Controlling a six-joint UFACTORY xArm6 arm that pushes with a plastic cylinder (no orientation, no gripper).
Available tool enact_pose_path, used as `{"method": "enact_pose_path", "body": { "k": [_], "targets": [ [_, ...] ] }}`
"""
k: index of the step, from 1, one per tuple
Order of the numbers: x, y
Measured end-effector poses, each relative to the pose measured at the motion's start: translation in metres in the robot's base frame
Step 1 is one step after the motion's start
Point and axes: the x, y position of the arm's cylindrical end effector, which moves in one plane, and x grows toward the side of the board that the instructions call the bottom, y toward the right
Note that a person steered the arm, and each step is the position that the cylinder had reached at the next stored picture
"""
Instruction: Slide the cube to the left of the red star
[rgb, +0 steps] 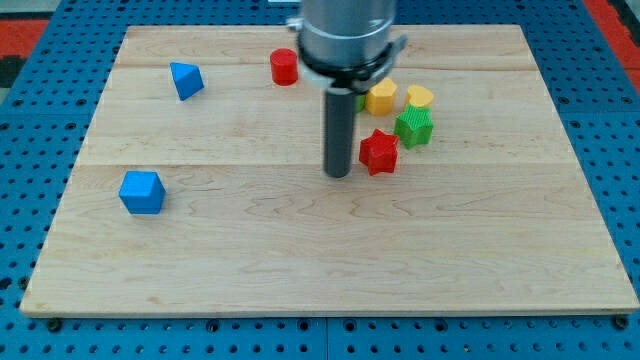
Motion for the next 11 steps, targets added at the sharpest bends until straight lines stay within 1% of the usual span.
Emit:
{"method": "enact_pose_path", "body": {
  "k": [1,2,3,4,5,6,7,8,9,10,11],
  "targets": [
    [0.028,-0.074],
    [0.046,-0.151],
    [0.075,-0.232],
    [0.056,-0.288],
    [0.010,-0.268],
    [0.008,-0.165],
    [0.008,-0.082],
    [0.001,-0.127],
    [0.025,-0.189],
    [0.071,-0.199],
    [0.077,-0.146]
  ]
}}
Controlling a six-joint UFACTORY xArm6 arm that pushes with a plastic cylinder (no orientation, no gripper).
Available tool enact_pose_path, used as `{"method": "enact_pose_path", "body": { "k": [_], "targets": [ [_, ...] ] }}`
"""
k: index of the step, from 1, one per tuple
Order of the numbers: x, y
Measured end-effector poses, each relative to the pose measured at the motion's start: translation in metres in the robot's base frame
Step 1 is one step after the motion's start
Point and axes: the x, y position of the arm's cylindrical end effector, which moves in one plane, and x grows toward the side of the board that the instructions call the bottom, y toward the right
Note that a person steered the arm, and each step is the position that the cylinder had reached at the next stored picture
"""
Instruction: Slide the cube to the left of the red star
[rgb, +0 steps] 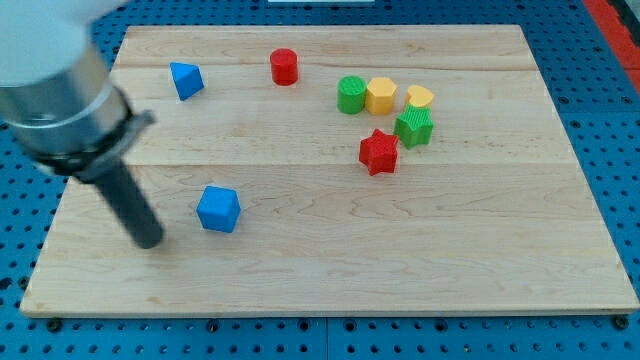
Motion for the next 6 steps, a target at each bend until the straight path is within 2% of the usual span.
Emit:
{"method": "enact_pose_path", "body": {
  "k": [1,2,4,5,6],
  "targets": [
    [-0.029,0.088],
    [-0.053,0.115],
    [-0.024,0.024],
    [-0.061,0.018],
    [-0.075,0.066]
  ]
}}
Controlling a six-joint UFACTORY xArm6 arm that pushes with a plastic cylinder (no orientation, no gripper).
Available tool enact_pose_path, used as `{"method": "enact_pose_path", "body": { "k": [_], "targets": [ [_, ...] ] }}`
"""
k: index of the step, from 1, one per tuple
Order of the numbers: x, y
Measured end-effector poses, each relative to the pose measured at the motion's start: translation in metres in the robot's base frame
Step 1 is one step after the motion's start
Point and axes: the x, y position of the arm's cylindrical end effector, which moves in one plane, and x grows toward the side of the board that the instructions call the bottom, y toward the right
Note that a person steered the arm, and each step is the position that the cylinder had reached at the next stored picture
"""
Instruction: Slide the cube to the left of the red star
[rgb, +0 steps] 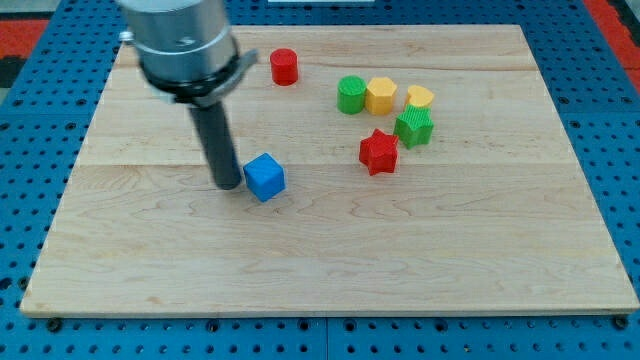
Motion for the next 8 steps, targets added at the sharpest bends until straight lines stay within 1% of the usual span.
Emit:
{"method": "enact_pose_path", "body": {
  "k": [1,2,3,4,5,6,7,8],
  "targets": [
    [-0.006,0.027],
    [0.000,0.015],
    [0.009,0.020],
    [0.005,0.046],
    [-0.022,0.062],
    [-0.021,0.063],
    [-0.008,0.028],
    [-0.040,0.009]
  ]
}}
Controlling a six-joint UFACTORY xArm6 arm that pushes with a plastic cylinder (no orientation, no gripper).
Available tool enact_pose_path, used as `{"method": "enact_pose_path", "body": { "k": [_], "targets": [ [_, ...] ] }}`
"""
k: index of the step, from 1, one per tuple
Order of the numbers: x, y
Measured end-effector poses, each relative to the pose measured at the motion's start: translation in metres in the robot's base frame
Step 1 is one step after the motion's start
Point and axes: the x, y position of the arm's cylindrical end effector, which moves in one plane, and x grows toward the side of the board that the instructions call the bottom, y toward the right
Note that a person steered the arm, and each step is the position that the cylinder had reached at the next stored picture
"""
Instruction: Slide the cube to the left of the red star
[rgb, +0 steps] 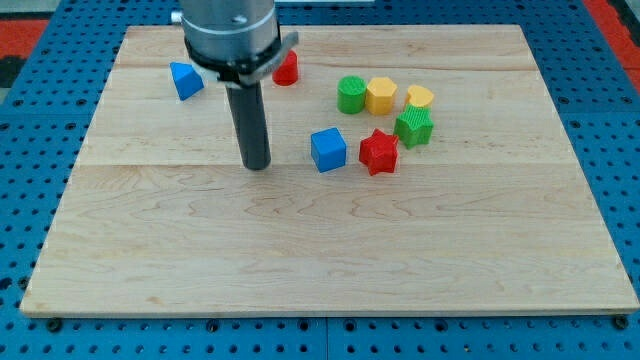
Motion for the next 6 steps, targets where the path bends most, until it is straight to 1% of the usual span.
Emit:
{"method": "enact_pose_path", "body": {
  "k": [1,2,4,6],
  "targets": [
    [-0.042,0.004],
    [-0.047,0.022],
    [-0.035,0.038],
    [-0.034,0.083]
  ]
}}
